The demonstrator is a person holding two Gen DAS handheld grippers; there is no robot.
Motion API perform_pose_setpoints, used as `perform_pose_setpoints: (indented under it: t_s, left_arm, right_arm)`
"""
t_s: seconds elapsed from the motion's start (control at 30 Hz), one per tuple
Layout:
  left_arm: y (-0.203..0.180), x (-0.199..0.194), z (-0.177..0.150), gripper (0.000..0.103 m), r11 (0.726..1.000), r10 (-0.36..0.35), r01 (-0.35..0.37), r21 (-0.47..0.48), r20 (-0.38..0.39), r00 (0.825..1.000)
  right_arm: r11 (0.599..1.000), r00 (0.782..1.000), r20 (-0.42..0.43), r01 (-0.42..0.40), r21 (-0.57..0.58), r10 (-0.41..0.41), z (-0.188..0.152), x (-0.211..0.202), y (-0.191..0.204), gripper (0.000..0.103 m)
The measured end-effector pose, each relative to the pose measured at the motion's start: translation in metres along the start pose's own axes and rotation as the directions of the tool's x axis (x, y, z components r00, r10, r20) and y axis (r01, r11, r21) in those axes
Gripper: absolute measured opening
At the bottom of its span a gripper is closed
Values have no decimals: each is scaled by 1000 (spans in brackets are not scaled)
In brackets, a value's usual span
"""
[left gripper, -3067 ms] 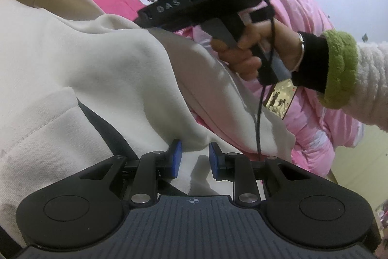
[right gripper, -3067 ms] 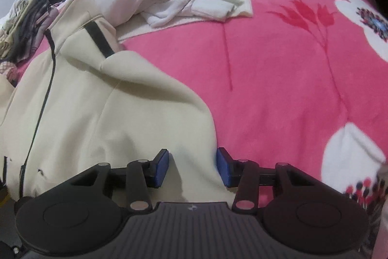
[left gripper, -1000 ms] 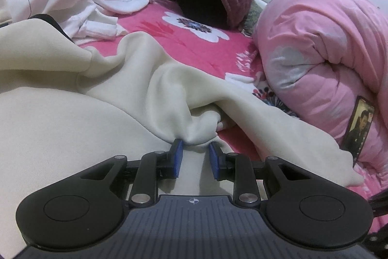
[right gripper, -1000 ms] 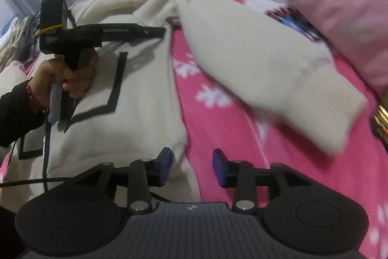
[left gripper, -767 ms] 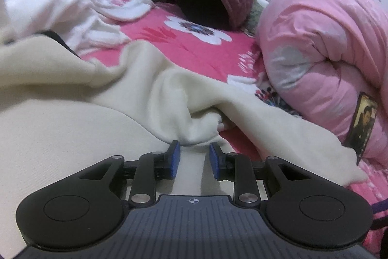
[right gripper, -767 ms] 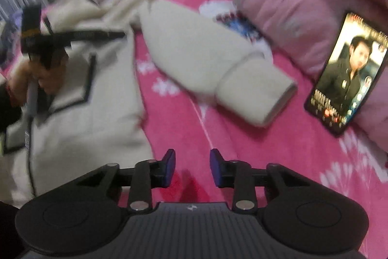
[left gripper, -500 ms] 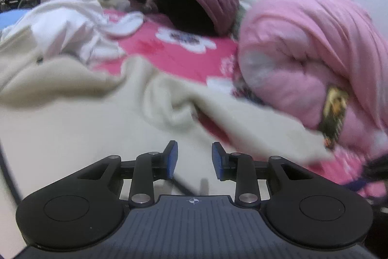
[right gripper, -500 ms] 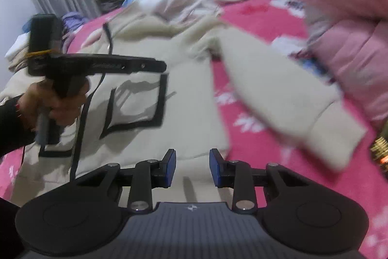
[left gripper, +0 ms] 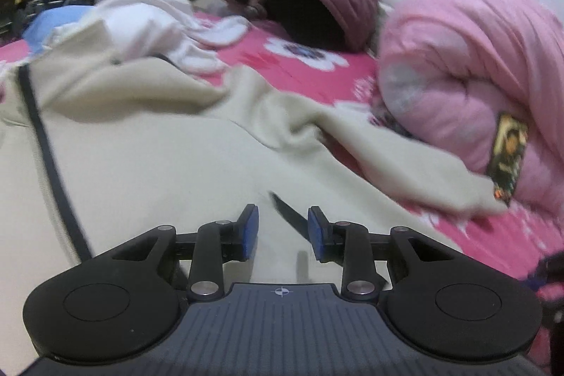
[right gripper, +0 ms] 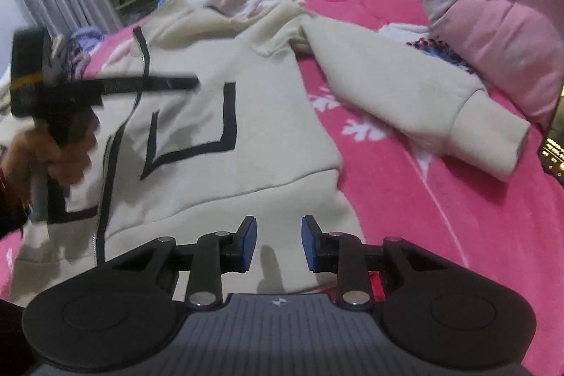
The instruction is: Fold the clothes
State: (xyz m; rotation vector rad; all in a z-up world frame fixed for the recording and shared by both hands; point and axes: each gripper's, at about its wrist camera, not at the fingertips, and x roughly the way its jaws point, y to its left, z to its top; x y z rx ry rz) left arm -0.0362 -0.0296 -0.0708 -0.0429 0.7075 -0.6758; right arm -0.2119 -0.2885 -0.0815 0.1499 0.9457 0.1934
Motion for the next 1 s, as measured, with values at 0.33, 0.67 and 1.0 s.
perform_pose_setpoints:
  t_s: [0.33,0.67,1.0]
  left_arm:
    - [57,6,72,31,979,203,-198,-47,152,967]
    - [104,50,141,73,921,261,-276,274,90,961]
    - [177,5,145,74,995,97,-97,26,-5,995]
  right_arm:
    - [999,997,65,-49,22,48,47,18,-2,30]
    - [990,990,-17,-143,17,143,53,60,12,33]
    - [923,902,210,-349,-162,377,166,56,28,39]
